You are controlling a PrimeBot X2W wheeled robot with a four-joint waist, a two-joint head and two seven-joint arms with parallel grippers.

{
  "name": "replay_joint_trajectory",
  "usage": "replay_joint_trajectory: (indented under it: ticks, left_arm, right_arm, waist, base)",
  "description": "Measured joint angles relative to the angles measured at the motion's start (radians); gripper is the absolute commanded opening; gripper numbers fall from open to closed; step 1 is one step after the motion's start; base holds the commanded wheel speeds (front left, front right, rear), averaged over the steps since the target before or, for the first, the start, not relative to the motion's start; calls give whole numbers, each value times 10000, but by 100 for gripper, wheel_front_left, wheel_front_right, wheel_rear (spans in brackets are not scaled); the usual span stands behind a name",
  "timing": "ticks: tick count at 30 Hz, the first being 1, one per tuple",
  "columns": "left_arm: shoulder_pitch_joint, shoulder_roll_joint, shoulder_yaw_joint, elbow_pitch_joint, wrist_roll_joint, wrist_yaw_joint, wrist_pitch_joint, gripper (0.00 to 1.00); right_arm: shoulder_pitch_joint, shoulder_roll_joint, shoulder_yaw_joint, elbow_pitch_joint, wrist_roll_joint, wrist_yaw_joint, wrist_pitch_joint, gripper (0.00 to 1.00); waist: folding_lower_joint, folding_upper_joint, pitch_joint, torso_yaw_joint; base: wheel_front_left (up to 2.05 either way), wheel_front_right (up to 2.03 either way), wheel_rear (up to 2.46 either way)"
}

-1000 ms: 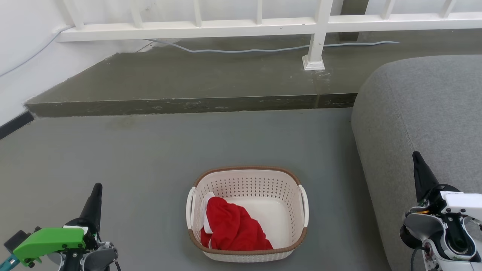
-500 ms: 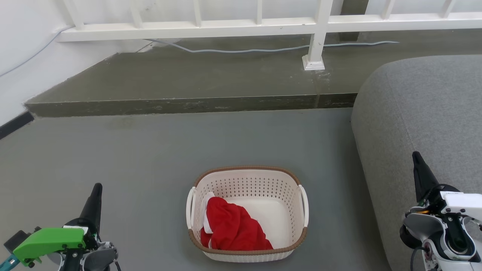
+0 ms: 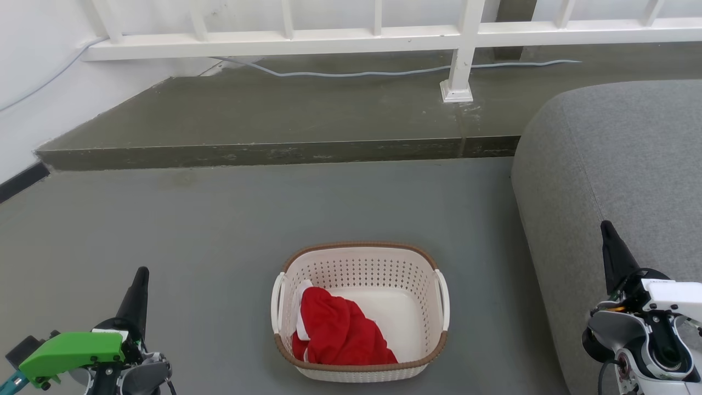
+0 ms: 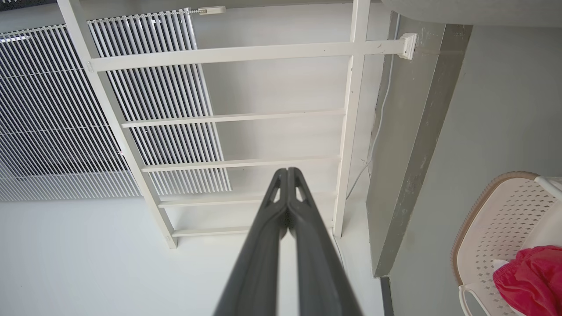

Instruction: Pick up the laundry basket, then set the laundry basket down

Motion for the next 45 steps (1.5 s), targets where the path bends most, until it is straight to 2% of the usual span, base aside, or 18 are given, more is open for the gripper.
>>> replay_joint_trajectory:
  ticks: [45]
  left_arm:
    - [0, -6, 12, -4, 0, 0, 0, 0]
  right_arm:
    - [0, 42, -38, -15, -50, 12, 31, 0]
  waist:
    - [0, 0, 1, 0]
  base:
    - [0, 0, 0]
